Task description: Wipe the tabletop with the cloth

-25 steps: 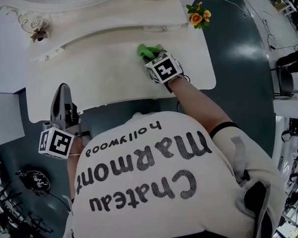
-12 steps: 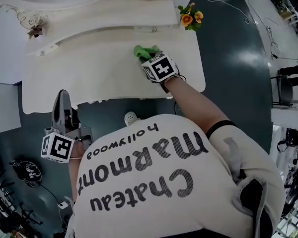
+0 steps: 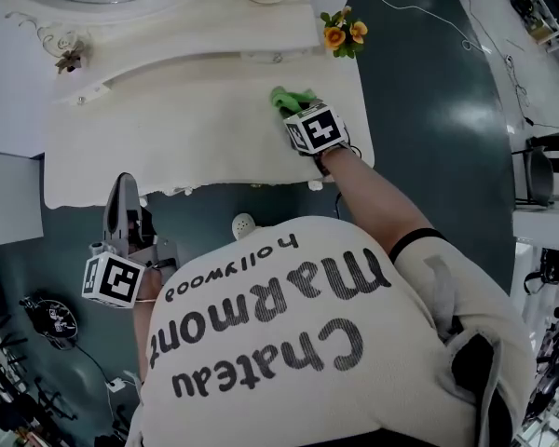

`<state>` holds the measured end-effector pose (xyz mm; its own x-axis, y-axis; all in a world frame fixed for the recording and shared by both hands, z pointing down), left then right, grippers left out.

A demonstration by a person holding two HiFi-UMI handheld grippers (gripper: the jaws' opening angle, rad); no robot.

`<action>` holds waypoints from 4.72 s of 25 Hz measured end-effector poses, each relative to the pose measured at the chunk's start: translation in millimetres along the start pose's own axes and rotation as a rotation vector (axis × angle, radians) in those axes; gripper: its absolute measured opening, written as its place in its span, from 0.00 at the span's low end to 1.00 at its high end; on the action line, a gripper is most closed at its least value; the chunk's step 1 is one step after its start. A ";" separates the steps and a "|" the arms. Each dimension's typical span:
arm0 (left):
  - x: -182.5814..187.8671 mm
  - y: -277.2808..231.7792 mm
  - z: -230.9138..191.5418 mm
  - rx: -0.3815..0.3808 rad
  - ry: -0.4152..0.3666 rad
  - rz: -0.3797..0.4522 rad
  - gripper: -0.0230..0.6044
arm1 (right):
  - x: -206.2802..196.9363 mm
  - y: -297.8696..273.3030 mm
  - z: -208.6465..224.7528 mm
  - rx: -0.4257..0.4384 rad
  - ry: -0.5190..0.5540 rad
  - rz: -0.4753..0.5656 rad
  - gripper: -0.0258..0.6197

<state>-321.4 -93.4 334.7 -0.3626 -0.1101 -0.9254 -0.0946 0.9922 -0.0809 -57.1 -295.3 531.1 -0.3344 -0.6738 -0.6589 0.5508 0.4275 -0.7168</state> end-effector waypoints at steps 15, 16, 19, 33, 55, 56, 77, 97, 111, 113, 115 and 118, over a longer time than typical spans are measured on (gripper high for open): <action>-8.1 11.8 30.8 -0.006 0.006 0.014 0.05 | -15.5 39.2 59.7 -0.075 -0.089 0.042 0.17; -8.6 13.1 32.0 -0.005 0.005 0.014 0.05 | -16.8 41.1 62.5 -0.078 -0.091 0.044 0.17; -9.7 16.8 33.6 0.000 0.009 0.016 0.05 | -20.7 46.3 70.2 -0.088 -0.092 0.045 0.17; -26.3 21.0 38.9 0.008 0.035 -0.005 0.05 | -27.7 58.5 89.0 -0.126 -0.084 0.062 0.17; -28.0 18.9 43.5 -0.014 0.027 -0.026 0.05 | -46.6 74.8 112.0 -0.189 -0.083 0.078 0.17; -28.1 19.2 42.6 -0.014 0.028 -0.027 0.05 | -46.4 75.7 112.8 -0.192 -0.084 0.080 0.17; -31.9 57.5 -2.3 0.084 0.076 -0.006 0.05 | -15.4 43.8 -10.6 0.076 -0.067 0.073 0.18; -27.2 100.8 -50.7 0.207 0.114 0.047 0.05 | -19.4 -21.4 -130.2 0.303 0.183 -0.099 0.18; -21.9 84.3 -37.5 0.140 0.109 0.035 0.05 | -21.4 -15.1 -127.3 0.271 0.172 -0.087 0.18; -23.8 82.3 -35.0 0.134 0.109 0.030 0.05 | -23.7 -13.7 -124.7 0.266 0.178 -0.084 0.18; -25.1 80.4 -32.0 0.128 0.110 0.026 0.05 | -25.4 -11.1 -121.0 0.263 0.181 -0.082 0.18; -23.9 77.2 -25.1 0.111 0.119 0.033 0.05 | -27.6 -5.1 -114.7 0.259 0.176 -0.079 0.18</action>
<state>-343.3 -15.6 359.9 -0.4716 -0.0767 -0.8785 0.0201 0.9950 -0.0977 -138.4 -209.8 526.7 -0.4986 -0.5743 -0.6492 0.6867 0.1953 -0.7002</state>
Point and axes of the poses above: the fingertips, and each gripper's own axes: y backward along the fingers, z to its right, x out of its top, the point moved 2 cm from there along y, backward along the fingers, and after that the axes turned 11 degrees about -y, right-handed, at the moved point
